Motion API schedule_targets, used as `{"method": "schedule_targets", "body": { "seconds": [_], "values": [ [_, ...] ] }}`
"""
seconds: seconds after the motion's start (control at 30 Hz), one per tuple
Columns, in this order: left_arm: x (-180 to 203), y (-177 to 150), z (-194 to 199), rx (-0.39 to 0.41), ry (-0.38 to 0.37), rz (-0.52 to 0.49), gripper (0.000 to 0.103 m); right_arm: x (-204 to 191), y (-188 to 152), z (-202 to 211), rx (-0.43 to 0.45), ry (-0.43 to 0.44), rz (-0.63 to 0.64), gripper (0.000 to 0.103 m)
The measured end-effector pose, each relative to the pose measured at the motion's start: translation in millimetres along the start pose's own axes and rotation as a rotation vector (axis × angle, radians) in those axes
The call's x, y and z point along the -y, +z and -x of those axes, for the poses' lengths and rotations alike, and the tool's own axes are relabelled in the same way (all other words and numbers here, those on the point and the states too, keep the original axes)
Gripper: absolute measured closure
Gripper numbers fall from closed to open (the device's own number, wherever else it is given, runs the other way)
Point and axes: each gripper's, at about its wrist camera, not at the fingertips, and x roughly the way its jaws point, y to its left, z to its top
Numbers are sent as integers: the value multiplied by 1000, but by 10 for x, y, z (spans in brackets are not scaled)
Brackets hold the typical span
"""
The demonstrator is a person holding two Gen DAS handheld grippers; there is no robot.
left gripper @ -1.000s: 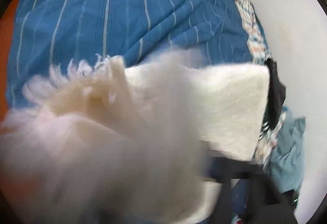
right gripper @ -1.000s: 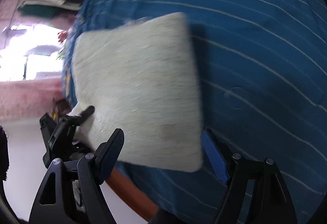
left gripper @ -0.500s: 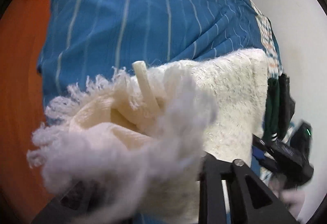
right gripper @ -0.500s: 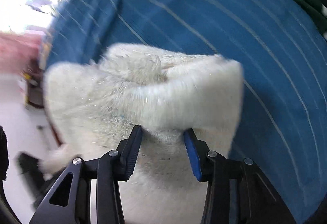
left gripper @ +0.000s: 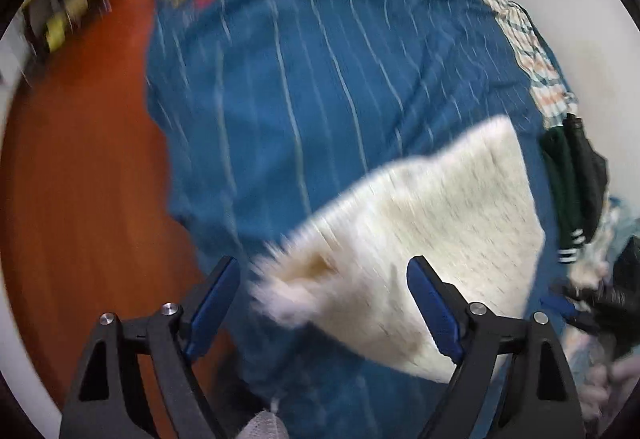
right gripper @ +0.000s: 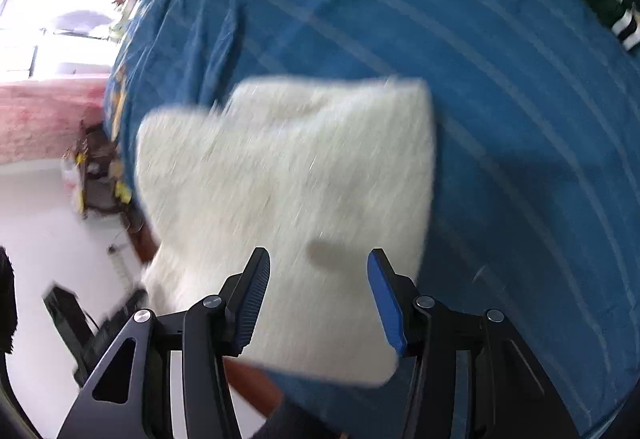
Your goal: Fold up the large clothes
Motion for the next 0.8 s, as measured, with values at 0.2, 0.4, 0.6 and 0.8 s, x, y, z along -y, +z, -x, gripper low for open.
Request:
{"method": "schedule_targets", "body": {
  "seconds": [0.2, 0.4, 0.6, 0.8],
  "values": [
    [423, 260, -95, -1, 53, -93, 18, -37, -311, -982, -147, -148, -3, 63],
    [711, 196, -203, 40, 159, -197, 18, -306, -47, -188, -71, -169, 15, 64],
    [458, 258, -356, 58, 263, -135, 18, -625, 449, -187, 28, 27, 38, 64],
    [101, 89, -115, 78, 300, -57, 18, -946, 837, -991, 82, -180, 126, 62]
  ]
}}
